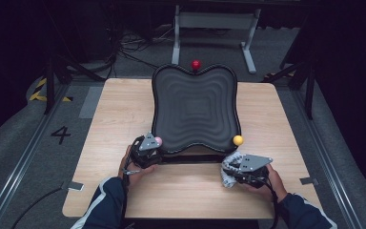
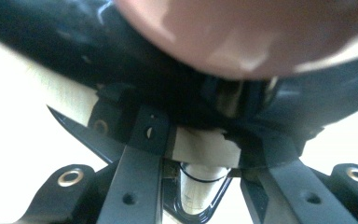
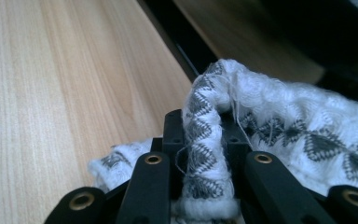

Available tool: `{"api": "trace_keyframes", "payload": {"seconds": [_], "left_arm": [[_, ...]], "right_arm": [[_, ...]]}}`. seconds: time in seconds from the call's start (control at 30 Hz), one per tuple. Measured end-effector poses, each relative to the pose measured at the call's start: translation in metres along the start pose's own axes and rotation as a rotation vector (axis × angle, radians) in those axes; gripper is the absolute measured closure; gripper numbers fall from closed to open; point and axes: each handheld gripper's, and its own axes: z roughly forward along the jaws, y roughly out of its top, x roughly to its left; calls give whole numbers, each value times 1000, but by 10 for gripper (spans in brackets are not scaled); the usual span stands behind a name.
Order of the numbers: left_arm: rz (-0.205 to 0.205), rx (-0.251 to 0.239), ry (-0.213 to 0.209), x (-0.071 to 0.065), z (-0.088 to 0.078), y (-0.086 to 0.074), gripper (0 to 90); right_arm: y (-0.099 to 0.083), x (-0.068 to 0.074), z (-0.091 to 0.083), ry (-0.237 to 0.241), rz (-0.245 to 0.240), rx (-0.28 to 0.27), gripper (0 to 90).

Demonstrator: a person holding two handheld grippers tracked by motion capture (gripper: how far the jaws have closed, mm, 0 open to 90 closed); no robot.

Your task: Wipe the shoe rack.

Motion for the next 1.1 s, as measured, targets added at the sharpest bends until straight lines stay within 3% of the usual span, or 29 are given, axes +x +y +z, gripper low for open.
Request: {"api": "trace_keyframes", "payload": {"seconds": [0.17, 0.3, 0.57, 0.77, 0.9, 1.1], "left_arm": [[2, -1, -2, 0, 0, 0, 751], [1, -2, -1, 0, 0, 0, 751], [-11, -10, -8, 0, 1, -1, 752], [-14, -13, -16, 1, 1, -1, 753], [-15, -14, -20, 2, 1, -1, 754], [-16, -18, -24, 2, 1, -2, 754]], "right_arm": [[-3, -12, -25, -55, 58, -64, 777], [-5, -14, -40, -81, 65, -104, 777], [9, -14, -71, -127, 83, -254, 775], [22, -4, -68, -133, 28, -278, 772], [34, 3, -63, -167, -15, -286, 771], [57, 12, -44, -191, -92, -258, 776]]}}
